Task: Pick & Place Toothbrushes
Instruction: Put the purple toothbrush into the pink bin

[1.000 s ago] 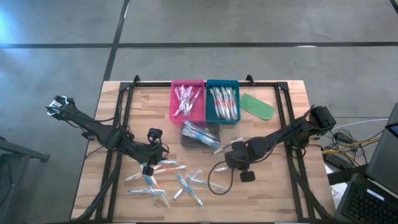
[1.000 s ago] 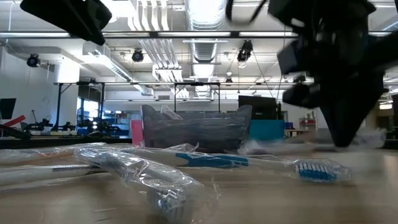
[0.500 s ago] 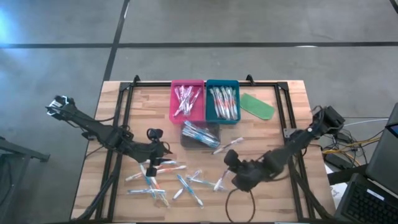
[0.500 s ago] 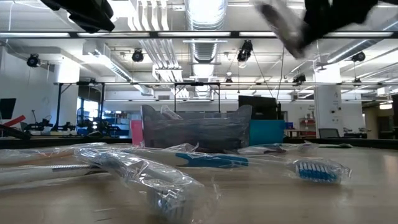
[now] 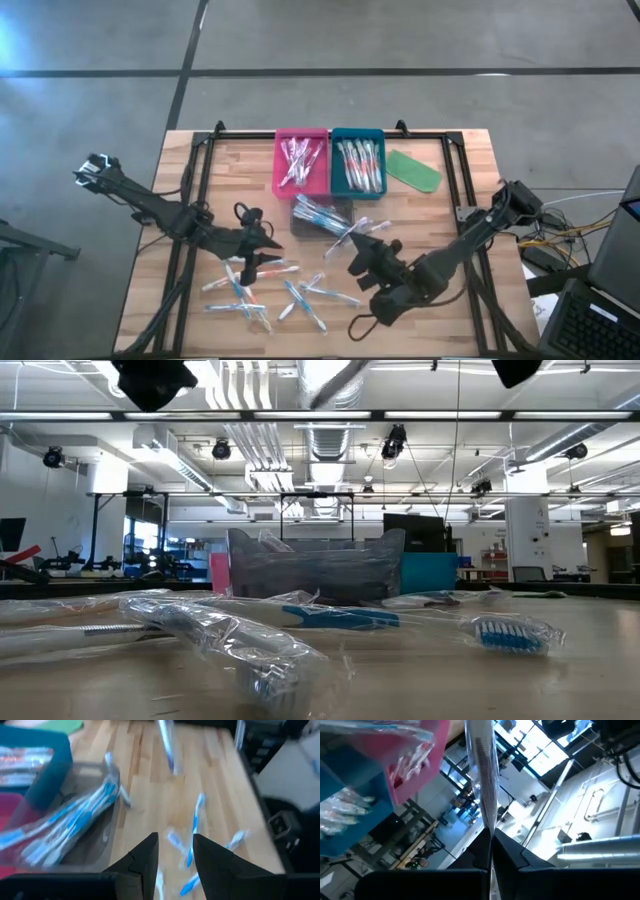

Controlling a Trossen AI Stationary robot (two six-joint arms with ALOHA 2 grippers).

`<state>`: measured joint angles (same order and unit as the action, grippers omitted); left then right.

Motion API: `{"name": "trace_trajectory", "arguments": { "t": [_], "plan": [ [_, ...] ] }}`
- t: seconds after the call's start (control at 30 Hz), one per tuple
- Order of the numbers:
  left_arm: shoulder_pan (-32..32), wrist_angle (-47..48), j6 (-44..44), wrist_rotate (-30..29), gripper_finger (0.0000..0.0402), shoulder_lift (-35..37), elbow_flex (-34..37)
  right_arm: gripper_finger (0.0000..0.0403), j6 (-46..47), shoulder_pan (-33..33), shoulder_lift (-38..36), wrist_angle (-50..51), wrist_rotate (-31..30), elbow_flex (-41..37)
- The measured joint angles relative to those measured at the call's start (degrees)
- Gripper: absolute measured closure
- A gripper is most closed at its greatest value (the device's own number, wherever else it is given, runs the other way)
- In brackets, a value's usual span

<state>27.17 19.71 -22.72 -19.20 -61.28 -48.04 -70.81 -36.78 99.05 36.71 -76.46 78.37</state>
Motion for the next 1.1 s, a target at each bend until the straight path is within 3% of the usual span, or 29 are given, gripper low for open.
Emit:
{"name": "trace_trajectory", "arguments": {
  "t": [0.37, 0.57, 0.87, 1.1],
  "plan": [
    [-2.7, -20.2, -3.1, -0.1, 0.0275, 0.0, 4.9, 0.0395, -4.1, 0.3, 4.7, -0.3, 1.6, 7.3],
    [-6.7, -21.7, -11.8, 8.1, 0.0275, -0.7, 5.2, 0.0395, -5.4, 0.3, 5.7, -0.2, 2.0, 9.7],
    [-11.3, -28.0, -11.8, 18.2, 0.0275, -6.8, 3.5, 0.0395, -5.7, 0.4, 5.9, -1.0, 3.1, 10.4],
    [-12.9, -28.9, -9.9, 23.2, 0.0275, -12.9, -1.6, 0.0395, -5.7, 0.4, 5.8, -1.5, 3.2, 10.4]
  ]
}}
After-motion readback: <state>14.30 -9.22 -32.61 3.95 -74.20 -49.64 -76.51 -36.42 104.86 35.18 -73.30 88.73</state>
